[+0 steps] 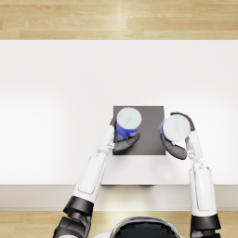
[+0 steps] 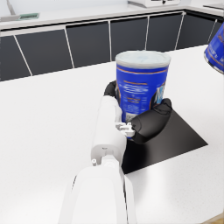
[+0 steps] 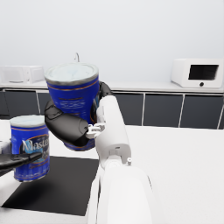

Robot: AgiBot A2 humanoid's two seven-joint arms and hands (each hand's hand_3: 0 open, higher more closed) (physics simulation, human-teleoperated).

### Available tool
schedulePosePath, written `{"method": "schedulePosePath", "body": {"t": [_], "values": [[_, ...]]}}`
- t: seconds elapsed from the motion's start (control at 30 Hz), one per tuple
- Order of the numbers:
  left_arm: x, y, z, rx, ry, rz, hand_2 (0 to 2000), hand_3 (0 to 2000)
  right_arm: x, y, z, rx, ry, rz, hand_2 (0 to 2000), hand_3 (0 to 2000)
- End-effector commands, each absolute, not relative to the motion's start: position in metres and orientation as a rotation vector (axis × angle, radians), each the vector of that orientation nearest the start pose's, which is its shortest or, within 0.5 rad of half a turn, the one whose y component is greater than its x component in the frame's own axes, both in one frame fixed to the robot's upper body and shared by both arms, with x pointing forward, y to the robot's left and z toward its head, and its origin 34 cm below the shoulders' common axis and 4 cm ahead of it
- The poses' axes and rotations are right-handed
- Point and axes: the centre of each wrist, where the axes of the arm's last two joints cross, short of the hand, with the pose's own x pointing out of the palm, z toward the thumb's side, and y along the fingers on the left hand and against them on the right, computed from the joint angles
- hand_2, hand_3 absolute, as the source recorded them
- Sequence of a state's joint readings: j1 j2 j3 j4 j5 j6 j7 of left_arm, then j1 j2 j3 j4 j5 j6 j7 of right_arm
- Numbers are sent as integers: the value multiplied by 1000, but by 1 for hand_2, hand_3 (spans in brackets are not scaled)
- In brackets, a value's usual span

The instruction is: Pick up the blue can on the left and place it in the middle, then pick up the blue can on the right and place it on top of the can in the middle

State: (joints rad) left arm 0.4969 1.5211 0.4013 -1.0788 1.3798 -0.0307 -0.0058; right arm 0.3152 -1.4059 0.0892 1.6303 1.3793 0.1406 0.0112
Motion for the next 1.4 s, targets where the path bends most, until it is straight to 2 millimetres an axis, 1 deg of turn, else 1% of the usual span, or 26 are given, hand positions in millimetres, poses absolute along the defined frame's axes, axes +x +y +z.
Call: {"method": "schedulePosePath", "body": {"t": [0.03, 0.07, 0.1, 0.13, 0.17, 0.23, 0.27, 0.33, 0.37, 0.47, 0.57, 0.6, 0.63, 0.67, 0.7, 0.73, 0.77, 0.8, 0.83, 0.87, 0.93, 1.0, 1.1, 1.2, 1.4], "values": [[349, 105, 111, 158, 293, -2008, 2000, 1520, 286, -182, 220, -357, -345, 1831, 2000, 1520], [351, 103, 109, -7, 167, -1920, 2000, 1520, 286, -178, 223, -365, -356, 1844, 2000, 1520], [351, 103, 107, -14, 175, -1925, 2000, 1520, 286, -174, 226, -374, -367, 1856, 2000, 1520], [349, 106, 104, -23, 176, -1911, 639, 1193, 286, -169, 230, -384, -382, 1865, 2000, 1520], [348, 108, 102, -34, 174, -1896, 0, 867, 287, -166, 236, -398, -403, 1867, 2000, 1520], [345, 113, 102, -42, 153, -1874, 0, 213, 293, -160, 248, -414, -438, 1870, 2000, 1520], [343, 114, 105, -36, 132, -1875, 0, 0, 295, -155, 256, -430, -463, 1878, 2000, 1520], [335, 112, 110, -10, 102, -1890, 0, 0, 300, -143, 267, -448, -494, 1907, 2000, 1520], [329, 111, 116, 15, 71, -1901, 0, 0, 301, -139, 272, -457, -510, 1914, 2000, 1520], [315, 120, 125, 41, 0, -1890, 0, 0, 305, -132, 281, -464, -534, 1918, 2000, 1520], [294, 141, 136, 75, -85, -1834, 0, 0, 308, -124, 288, -466, -551, 1922, 2000, 1520], [285, 153, 141, 87, -115, -1799, 0, 0, 307, -119, 292, -471, -565, 1919, 2000, 1520], [275, 166, 141, 88, -131, -1758, 0, 0, 307, -113, 296, -477, -575, 1927, 2000, 1520], [264, 175, 139, 87, -133, -1732, 0, 0, 306, -106, 297, -482, -577, 1947, 2000, 1520], [254, 182, 135, 80, -125, -1713, 0, 0, 308, -101, 296, -799, -272, 2108, 2000, 1520], [246, 186, 129, 66, -107, -1704, 0, 0, 310, -93, 297, -552, -496, 2023, 2000, 1520], [232, 190, 122, 52, -82, -1701, 0, 0, 311, -86, 298, -560, -484, 2050, 2000, 1520], [223, 191, 114, 32, -54, -1705, 0, 0, 312, -81, 297, -554, -478, 2057, 2000, 1520], [217, 193, 108, 16, -32, -1701, 0, 0, 313, -78, 297, -548, -477, 2057, 2000, 1520], [213, 196, 100, -7, -5, -1692, 0, 0, 314, -76, 294, -516, -466, 2014, 2000, 1520], [212, 200, 97, -17, 3, -1675, 0, 0, 318, -75, 288, -456, -437, 1940, 2000, 1520], [214, 199, 101, -8, -13, -1675, 0, 0, 324, -72, 278, -405, -385, 1911, 2000, 1520], [213, 193, 101, -11, -17, -1695, 0, 0, 324, -63, 262, -370, -320, 1920, 2000, 1520], [212, 192, 98, -22, -10, -1696, 0, 0, 321, -63, 255, -352, -305, 1915, 2000, 1520], [212, 190, 96, -34, -10, -1697, 0, 0, 328, -64, 230, -286, -213, 1918, 2000, 1520]]}}
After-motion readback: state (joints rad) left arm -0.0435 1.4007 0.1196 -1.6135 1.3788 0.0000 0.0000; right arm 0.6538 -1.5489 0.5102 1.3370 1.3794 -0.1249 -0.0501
